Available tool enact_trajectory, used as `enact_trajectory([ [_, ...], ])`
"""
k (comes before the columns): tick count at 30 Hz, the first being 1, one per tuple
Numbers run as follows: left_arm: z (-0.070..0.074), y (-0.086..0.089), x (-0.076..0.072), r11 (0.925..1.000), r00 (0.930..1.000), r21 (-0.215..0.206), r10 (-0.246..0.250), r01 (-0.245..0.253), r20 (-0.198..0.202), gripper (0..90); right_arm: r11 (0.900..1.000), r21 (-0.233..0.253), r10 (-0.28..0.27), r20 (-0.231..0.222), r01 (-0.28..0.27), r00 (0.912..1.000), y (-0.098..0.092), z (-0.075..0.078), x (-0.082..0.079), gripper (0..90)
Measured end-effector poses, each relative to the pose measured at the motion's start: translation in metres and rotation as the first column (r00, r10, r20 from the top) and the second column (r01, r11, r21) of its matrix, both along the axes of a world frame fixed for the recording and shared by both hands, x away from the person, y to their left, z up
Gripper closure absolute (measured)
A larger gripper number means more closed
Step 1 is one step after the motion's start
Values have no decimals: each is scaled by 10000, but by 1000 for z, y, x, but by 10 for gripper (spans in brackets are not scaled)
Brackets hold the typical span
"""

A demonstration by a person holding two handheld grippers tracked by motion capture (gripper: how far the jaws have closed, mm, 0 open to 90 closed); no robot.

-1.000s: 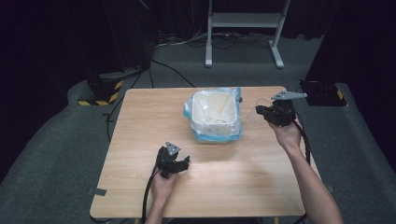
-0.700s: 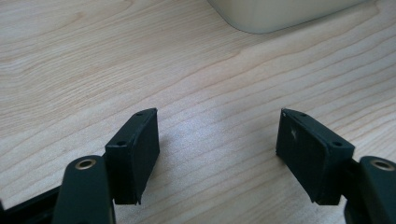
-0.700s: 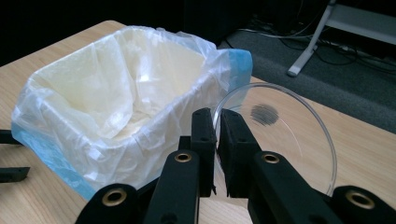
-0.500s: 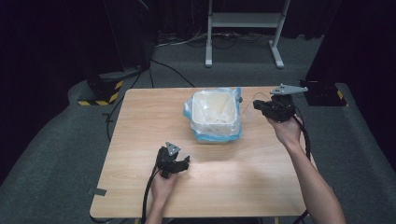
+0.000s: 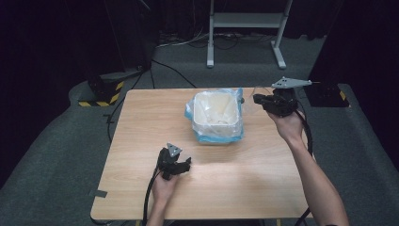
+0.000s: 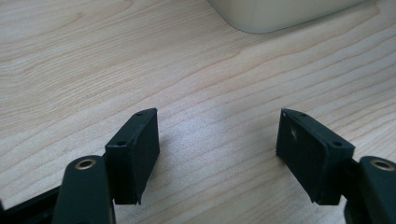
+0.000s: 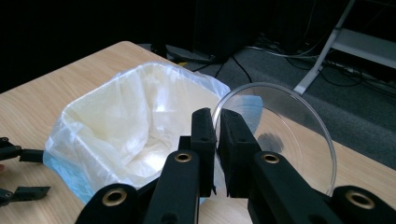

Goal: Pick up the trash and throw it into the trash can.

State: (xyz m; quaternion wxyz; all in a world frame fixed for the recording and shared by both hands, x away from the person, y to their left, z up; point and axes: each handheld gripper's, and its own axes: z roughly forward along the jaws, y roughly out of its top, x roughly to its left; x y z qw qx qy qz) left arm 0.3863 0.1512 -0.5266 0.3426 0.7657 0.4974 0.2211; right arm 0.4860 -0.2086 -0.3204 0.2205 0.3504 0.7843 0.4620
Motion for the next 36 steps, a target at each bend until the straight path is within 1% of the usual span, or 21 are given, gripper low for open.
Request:
enact_trajectory([
  [5,0,0,0,10000,10000,-1,1,-1,-8,297,9999,119,119,50,-120,9999,1,4,-1,843],
  [14,0,0,0,10000,10000,0,4,-4,3,297,9984,294,474,332,-484,9983,11,16,-6,843],
  [21,0,0,0,10000,10000,-7,5,-5,-1,297,9969,294,725,173,-730,9972,23,11,-4,843],
  [27,0,0,0,10000,10000,2,-8,8,-3,297,9942,357,1004,199,-1011,9947,35,9,-3,843],
  [36,0,0,0,10000,10000,3,-9,9,-11,297,9910,428,1261,173,-1267,9919,46,6,-2,842],
])
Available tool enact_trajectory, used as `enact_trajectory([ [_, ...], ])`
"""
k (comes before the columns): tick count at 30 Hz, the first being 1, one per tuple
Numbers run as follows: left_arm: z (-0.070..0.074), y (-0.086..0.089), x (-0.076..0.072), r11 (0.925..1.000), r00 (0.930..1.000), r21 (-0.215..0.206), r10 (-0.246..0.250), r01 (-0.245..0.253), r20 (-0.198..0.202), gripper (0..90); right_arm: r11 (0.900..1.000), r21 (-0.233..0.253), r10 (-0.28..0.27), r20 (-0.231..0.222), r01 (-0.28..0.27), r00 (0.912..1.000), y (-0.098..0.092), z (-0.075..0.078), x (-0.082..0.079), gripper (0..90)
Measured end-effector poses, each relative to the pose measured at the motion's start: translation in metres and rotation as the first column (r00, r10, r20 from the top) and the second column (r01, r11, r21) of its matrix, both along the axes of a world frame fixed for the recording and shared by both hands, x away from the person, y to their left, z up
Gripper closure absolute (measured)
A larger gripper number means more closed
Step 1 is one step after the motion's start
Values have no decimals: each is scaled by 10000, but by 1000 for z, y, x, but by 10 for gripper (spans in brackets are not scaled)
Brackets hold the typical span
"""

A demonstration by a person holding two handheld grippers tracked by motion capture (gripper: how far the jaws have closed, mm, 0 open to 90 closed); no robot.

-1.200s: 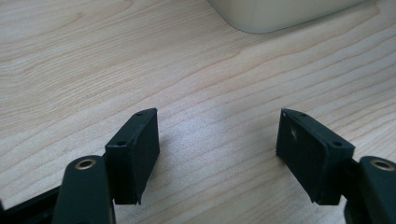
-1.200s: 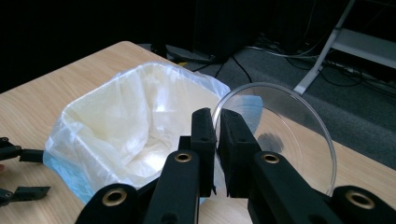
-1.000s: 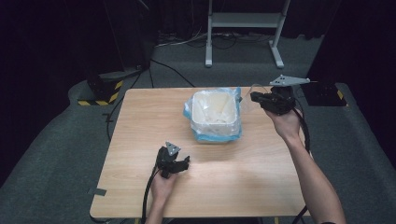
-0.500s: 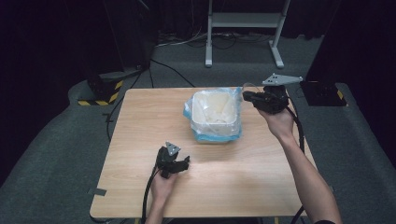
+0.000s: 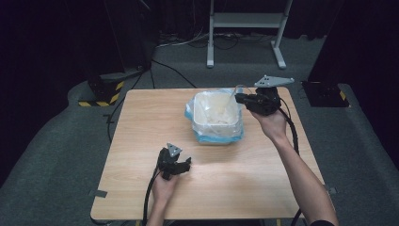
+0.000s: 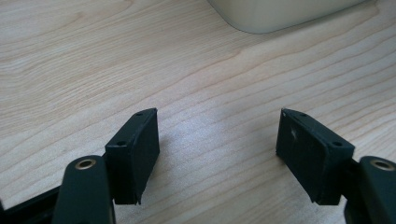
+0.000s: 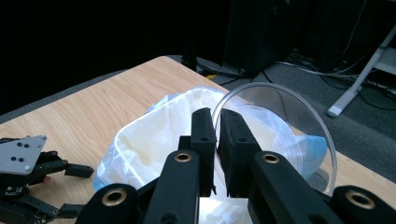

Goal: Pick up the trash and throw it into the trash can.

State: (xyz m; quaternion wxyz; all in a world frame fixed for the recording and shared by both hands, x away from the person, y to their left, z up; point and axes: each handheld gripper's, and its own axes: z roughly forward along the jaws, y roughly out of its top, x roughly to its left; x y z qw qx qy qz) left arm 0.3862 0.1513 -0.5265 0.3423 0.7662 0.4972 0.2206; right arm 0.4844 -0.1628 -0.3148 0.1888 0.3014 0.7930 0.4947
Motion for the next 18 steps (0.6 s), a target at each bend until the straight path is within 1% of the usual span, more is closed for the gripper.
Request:
enact_trajectory([
  [10,0,0,0,10000,10000,7,5,-5,5,297,9997,-9,226,4,-226,9997,13,-6,3,842],
  [18,0,0,0,10000,10000,8,-5,5,5,297,9996,-79,279,-136,-280,9995,22,-13,8,840],
])
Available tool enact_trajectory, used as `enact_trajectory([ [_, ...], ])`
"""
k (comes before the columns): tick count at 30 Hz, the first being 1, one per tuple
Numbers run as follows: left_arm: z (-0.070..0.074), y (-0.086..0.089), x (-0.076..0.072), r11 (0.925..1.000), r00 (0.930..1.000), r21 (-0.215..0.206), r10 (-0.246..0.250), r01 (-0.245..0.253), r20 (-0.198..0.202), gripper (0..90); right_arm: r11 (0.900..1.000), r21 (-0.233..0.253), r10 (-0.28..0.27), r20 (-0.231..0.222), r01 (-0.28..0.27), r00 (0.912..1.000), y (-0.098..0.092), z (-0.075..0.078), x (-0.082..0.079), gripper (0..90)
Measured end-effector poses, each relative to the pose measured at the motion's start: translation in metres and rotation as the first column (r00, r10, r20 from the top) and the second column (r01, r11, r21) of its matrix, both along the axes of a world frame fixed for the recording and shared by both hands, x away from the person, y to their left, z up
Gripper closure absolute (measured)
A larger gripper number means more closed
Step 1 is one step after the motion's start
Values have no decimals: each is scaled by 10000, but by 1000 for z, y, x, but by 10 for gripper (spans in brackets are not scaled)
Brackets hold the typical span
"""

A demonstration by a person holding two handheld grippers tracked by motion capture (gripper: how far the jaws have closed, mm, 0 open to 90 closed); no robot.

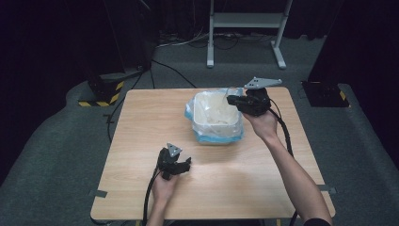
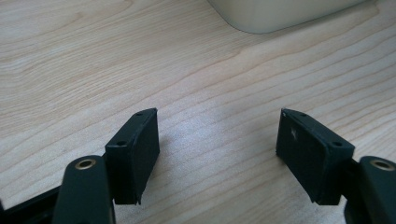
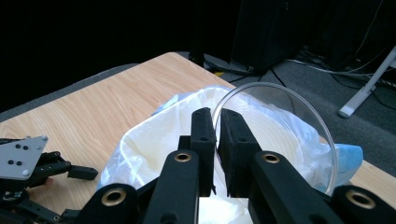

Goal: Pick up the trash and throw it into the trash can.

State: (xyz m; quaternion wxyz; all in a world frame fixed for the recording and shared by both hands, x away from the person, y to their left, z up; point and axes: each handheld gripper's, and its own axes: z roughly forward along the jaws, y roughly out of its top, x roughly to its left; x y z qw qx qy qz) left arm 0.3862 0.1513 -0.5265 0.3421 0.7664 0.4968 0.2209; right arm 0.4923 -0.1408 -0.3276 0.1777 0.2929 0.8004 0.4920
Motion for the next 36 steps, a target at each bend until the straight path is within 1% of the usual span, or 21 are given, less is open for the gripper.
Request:
enact_trajectory([
  [6,0,0,0,10000,10000,-18,11,-11,-7,297,9995,-319,25,-62,-27,10000,8,-8,4,838],
  [14,0,0,0,10000,10000,5,4,-4,1,297,9981,-611,52,-168,-62,9998,18,-18,8,838],
  [36,0,0,0,10000,10000,2,2,-2,7,297,9962,-865,-113,-735,49,9972,26,-39,21,831],
])
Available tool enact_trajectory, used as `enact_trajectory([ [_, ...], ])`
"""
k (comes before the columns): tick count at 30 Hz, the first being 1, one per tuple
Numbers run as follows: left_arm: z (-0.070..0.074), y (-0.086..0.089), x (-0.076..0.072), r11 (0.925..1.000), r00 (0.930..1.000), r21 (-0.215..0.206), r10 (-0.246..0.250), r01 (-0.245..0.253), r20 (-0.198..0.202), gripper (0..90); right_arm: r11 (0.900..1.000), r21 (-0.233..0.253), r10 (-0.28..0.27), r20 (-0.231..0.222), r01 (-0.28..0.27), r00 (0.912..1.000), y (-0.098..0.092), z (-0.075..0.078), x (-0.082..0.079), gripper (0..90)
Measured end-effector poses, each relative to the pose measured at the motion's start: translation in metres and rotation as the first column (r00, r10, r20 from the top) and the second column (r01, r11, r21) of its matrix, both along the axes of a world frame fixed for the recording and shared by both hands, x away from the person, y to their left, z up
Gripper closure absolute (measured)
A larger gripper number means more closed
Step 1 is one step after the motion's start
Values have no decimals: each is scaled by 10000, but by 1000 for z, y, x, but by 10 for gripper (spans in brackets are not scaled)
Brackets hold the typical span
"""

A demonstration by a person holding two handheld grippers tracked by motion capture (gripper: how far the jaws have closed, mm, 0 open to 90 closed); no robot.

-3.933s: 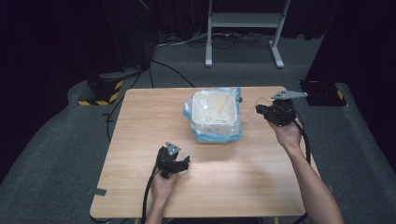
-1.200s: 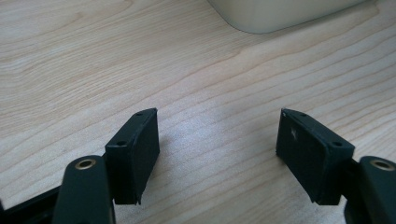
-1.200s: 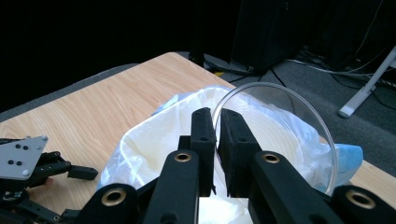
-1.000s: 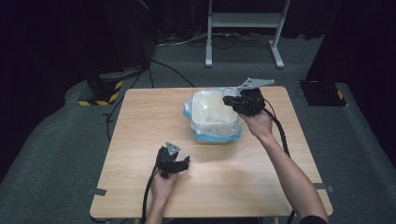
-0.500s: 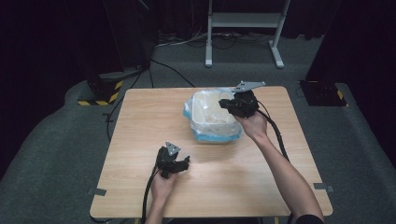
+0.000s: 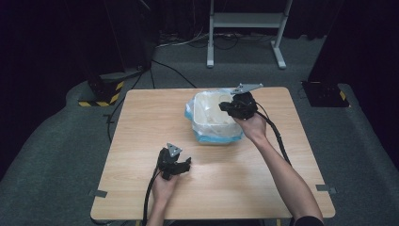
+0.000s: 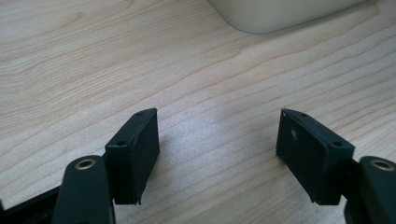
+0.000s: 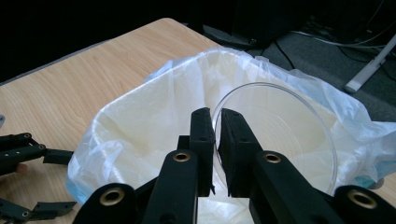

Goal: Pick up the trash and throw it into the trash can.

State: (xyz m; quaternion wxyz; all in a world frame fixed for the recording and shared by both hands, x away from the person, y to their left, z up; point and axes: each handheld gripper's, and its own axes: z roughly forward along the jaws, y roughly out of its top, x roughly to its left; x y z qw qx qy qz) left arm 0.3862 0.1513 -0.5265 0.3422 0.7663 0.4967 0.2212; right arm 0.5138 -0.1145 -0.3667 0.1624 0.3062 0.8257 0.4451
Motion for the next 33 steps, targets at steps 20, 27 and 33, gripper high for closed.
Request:
enact_trajectory([
  [20,0,0,0,10000,10000,-15,8,-8,1,297,9996,-56,-288,-64,287,9996,-6,1,-3,605],
  [27,0,0,0,10000,10000,-13,9,-9,-1,297,9990,50,-435,-17,435,9991,-15,8,-9,581],
  [33,0,0,0,10000,10000,-13,9,-9,-3,297,9958,597,-691,-52,693,9976,-33,9,-18,580],
])
